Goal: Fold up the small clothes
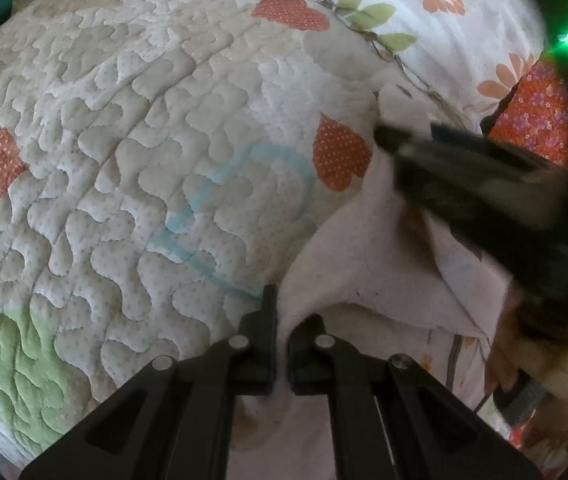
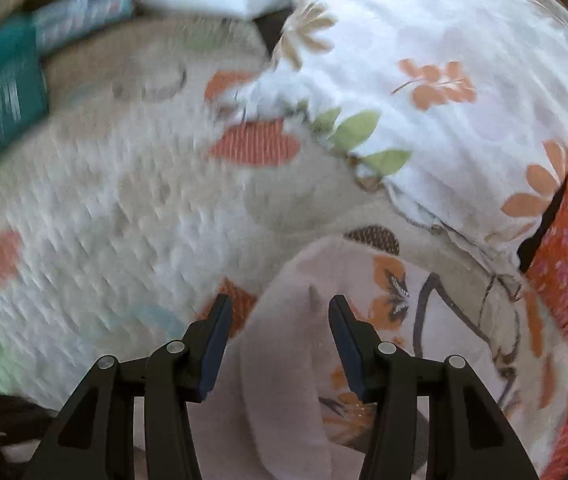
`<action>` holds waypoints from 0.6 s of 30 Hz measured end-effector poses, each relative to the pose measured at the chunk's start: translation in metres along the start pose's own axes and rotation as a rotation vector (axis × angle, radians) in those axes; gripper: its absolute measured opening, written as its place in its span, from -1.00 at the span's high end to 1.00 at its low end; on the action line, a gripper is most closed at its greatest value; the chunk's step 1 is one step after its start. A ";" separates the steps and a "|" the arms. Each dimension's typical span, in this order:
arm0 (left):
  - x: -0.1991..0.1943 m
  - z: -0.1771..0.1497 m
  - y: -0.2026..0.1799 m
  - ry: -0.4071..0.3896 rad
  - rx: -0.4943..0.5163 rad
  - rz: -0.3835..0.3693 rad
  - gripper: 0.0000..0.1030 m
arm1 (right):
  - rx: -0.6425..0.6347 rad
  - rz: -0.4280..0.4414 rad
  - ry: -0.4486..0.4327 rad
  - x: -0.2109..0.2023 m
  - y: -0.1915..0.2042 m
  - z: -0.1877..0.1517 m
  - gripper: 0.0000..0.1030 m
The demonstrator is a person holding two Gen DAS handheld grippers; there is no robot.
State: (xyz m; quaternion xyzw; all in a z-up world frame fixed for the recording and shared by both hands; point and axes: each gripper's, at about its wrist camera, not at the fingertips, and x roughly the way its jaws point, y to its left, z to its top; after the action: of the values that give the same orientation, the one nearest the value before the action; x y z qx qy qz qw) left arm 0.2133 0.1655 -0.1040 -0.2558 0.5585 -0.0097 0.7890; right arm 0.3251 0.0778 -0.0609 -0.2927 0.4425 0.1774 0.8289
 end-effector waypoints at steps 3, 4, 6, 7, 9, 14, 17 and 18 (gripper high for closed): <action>0.002 0.000 -0.003 0.000 0.001 -0.001 0.91 | 0.018 -0.011 0.073 0.020 -0.015 0.001 0.69; 0.002 0.000 -0.002 0.002 0.001 -0.003 0.91 | 0.042 -0.023 0.072 0.021 -0.023 0.003 0.74; 0.004 -0.003 -0.002 0.001 -0.002 -0.010 0.91 | 0.096 -0.033 0.067 0.022 -0.039 0.007 0.86; 0.004 -0.003 0.000 0.002 -0.003 -0.014 0.91 | 0.145 -0.017 0.061 0.022 -0.050 0.010 0.89; 0.004 -0.004 0.002 0.005 -0.005 -0.020 0.91 | 0.258 0.062 0.044 0.020 -0.072 0.011 0.89; -0.001 -0.006 0.009 0.007 -0.014 -0.032 0.91 | 0.470 0.113 0.000 0.019 -0.117 0.008 0.95; -0.005 -0.008 0.012 0.004 -0.014 -0.038 0.91 | 0.548 0.001 -0.031 0.011 -0.141 0.004 1.00; -0.006 -0.009 0.013 0.005 -0.011 -0.038 0.91 | 0.572 -0.075 -0.027 0.009 -0.150 0.003 1.00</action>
State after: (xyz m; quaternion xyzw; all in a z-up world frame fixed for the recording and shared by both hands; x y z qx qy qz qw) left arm 0.2001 0.1748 -0.1064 -0.2706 0.5553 -0.0225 0.7861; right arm 0.4143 -0.0348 -0.0178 -0.0611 0.4523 0.0185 0.8896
